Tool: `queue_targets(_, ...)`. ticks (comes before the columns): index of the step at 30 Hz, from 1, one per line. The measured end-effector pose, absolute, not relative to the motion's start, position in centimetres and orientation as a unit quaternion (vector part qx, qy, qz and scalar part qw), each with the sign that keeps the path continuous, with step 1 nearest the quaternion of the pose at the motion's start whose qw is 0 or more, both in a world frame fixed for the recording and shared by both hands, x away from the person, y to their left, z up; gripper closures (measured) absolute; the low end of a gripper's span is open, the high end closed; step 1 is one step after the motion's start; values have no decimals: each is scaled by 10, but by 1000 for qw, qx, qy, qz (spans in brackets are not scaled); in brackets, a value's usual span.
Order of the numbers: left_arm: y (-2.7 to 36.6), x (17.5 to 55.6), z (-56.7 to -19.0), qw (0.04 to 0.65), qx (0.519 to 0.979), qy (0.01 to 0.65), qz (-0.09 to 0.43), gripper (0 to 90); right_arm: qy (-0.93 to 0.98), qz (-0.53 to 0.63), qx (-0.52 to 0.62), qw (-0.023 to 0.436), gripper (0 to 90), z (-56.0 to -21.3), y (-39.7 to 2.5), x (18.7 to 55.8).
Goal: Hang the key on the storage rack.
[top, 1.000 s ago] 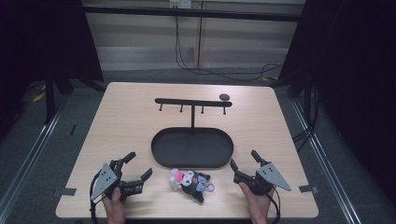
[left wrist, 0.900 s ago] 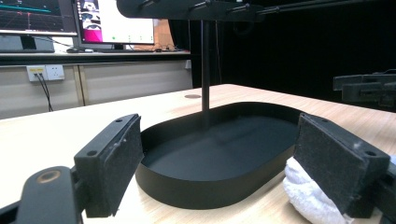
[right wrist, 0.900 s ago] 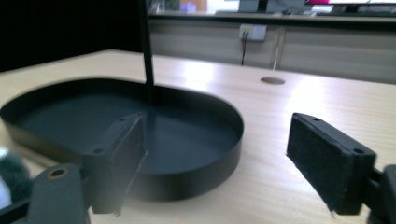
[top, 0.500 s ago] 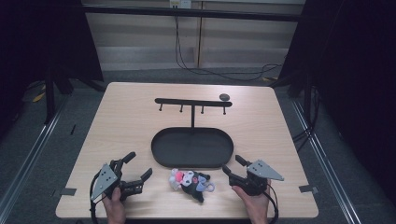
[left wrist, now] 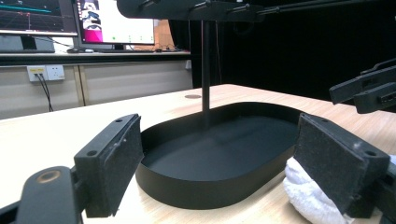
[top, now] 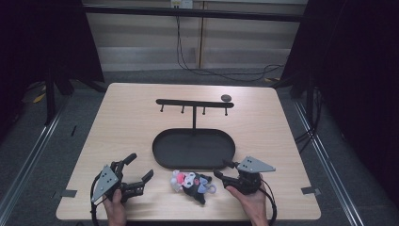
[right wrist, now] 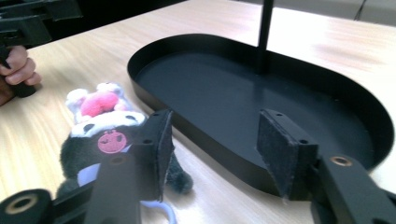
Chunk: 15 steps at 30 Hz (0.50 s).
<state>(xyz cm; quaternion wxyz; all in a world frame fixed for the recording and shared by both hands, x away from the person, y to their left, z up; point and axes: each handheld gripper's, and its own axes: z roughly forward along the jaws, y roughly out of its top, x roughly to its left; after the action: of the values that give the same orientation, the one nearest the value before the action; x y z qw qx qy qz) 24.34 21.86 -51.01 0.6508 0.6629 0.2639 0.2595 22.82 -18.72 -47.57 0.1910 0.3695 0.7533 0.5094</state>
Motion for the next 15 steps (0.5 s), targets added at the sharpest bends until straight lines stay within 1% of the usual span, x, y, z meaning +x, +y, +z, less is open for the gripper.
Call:
queue_targets(1,219,243,-510,651,663,264,260,153,761,507,363,176,449,-473,-185,230)
queue_targets(5,219,243,-510,651,663,264,260,153,774,499,356,160,456,-470,-179,232)
queue_targets(7,219,243,-510,651,663,264,260,153,776,498,357,148,446,-470,-177,234)
queue_targets(10,219,243,-510,651,663,264,260,153,791,487,346,131,493,-469,-173,237)
queue_targets(13,219,243,-510,651,663,264,260,153,803,478,337,114,494,-467,-170,242)
queue_targets(14,219,244,-510,652,662,263,260,153,808,476,333,99,494,-466,-169,244)
queue_targets(15,219,244,-510,652,662,263,260,153,808,476,333,99,494,-466,-169,244)
